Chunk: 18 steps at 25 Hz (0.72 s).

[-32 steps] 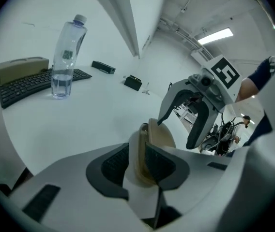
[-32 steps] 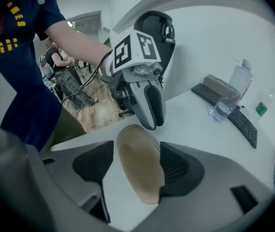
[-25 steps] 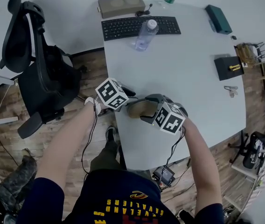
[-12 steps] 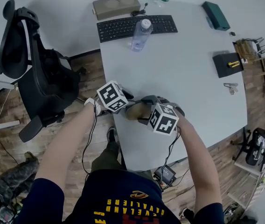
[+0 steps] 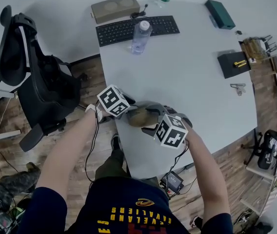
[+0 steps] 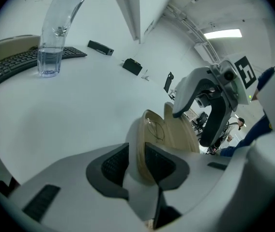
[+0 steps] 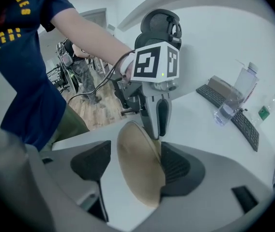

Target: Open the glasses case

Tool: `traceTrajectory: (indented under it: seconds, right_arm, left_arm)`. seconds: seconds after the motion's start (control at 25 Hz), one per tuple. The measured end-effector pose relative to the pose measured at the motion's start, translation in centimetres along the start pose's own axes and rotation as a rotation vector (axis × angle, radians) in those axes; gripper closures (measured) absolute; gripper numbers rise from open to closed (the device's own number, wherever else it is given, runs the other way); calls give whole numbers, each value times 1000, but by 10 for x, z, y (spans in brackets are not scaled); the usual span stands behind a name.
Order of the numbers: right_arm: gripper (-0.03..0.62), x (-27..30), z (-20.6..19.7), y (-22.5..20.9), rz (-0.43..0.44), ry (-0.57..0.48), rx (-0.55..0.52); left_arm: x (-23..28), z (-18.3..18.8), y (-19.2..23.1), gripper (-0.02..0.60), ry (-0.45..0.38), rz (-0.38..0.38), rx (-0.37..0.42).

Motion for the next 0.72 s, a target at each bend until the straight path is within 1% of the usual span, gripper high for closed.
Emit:
traceTrajectory:
  seconds: [0.4, 0.6, 0.72]
  right_arm:
    - [260, -13, -4, 23, -36, -61, 55]
    - [260, -15, -8, 37, -43, -72, 73]
    - [260, -16, -11, 43, -46, -86, 95]
  left_arm:
    - [0, -1, 2, 468, -3, 27, -21]
    - [-1, -1, 2, 468, 2, 68, 6]
    - [-1, -1, 3, 468, 0, 82, 8]
Point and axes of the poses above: the fingertips, and each gripper's own axes: x forward along the fingers, y to its left, z out of its top, the point moved 1 cm from there along -x, backward along the fingers, and after that the axes turned 6 degrees about y, right-handed, at the moved point
